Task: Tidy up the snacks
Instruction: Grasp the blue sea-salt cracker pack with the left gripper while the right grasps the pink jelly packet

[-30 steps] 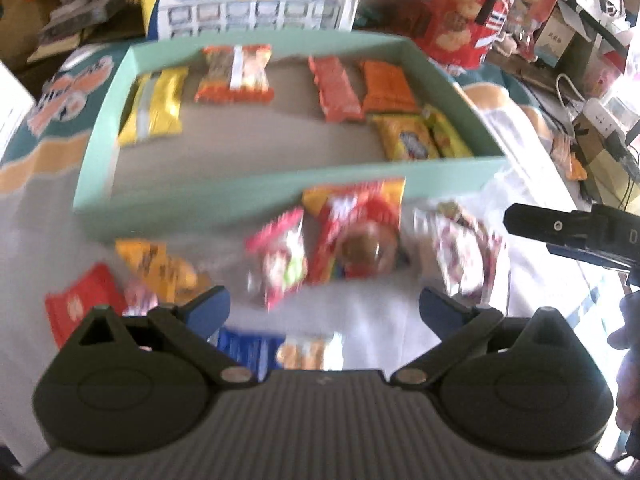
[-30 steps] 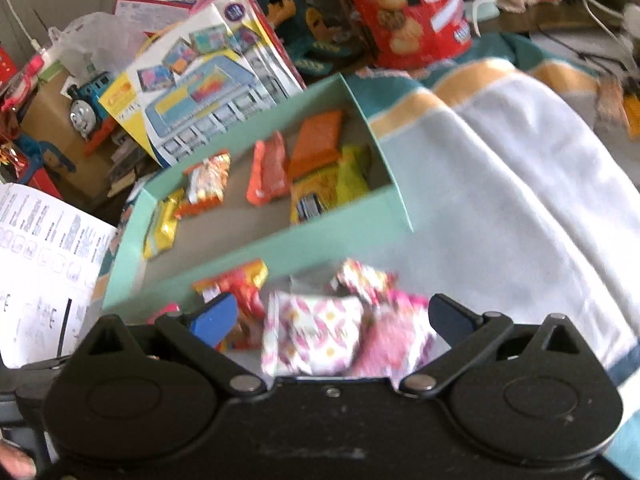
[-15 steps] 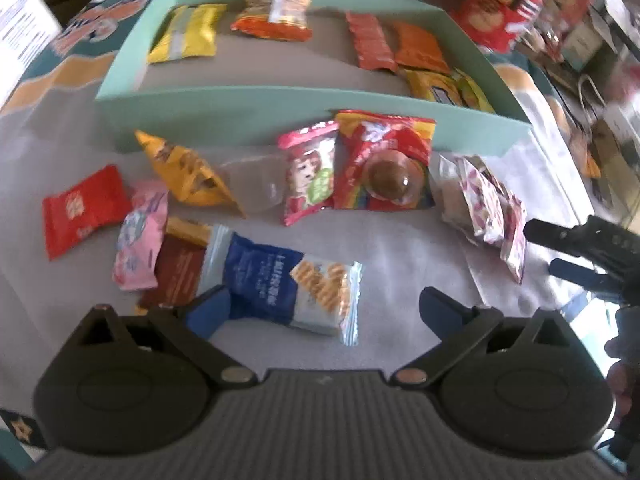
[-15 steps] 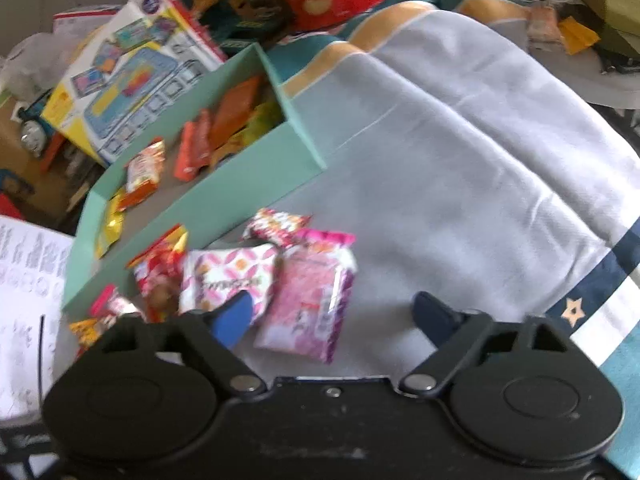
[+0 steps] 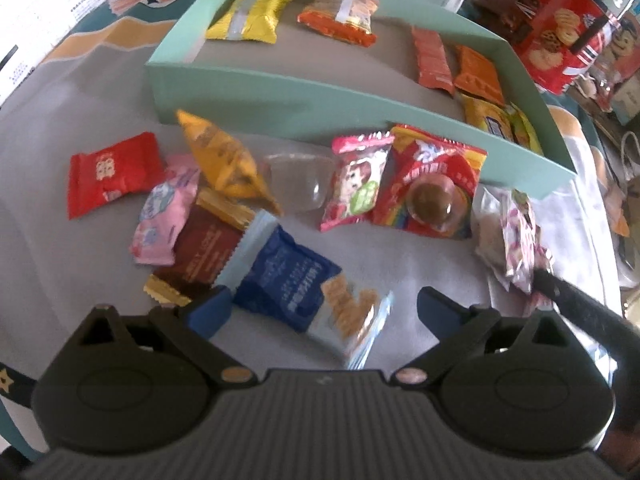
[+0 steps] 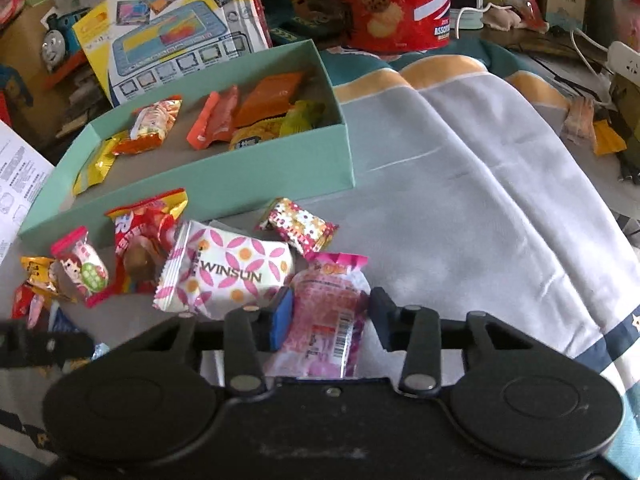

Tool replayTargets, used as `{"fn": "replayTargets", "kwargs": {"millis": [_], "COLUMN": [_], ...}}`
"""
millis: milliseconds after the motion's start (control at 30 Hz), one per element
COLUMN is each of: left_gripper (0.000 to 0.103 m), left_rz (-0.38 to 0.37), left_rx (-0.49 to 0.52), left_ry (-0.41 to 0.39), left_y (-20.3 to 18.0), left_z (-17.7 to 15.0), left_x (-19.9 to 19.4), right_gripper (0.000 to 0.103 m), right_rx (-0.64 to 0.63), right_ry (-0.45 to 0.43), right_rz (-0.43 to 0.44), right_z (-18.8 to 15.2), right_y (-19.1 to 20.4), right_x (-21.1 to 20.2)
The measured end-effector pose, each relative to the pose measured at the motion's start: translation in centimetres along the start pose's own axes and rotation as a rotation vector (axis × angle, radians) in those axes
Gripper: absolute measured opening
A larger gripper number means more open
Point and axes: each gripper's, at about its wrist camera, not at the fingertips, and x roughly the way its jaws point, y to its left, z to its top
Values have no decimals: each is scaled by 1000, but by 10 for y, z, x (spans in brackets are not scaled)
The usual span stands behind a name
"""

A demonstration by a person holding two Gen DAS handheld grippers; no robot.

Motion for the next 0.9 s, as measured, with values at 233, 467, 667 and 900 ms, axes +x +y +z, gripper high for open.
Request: {"fn": "replayTargets", "kwargs": {"millis": [233,467,667,900], "left_gripper": [59,51,71,73], "left_rz": [93,44,49,62], "left_rx": [194,364,321,379], "left_ry": [-58,-60,-52,-35], "left_y": [-40,-61,-43,-43], "left_z": [-5,-21,-20,-25], "left_x": [12,11,3,8], "right_gripper": [41,44,45,30], "right_rx": [6,-33,-76,-261], "right_ry": [-17,-19,8,6], "right_rz": [40,24,-9,-47], "right_z": [-9,-26,-27,-33], "right_y": [-15,-16,-7,22], "right_x": [-7,-22,-22,-17]}}
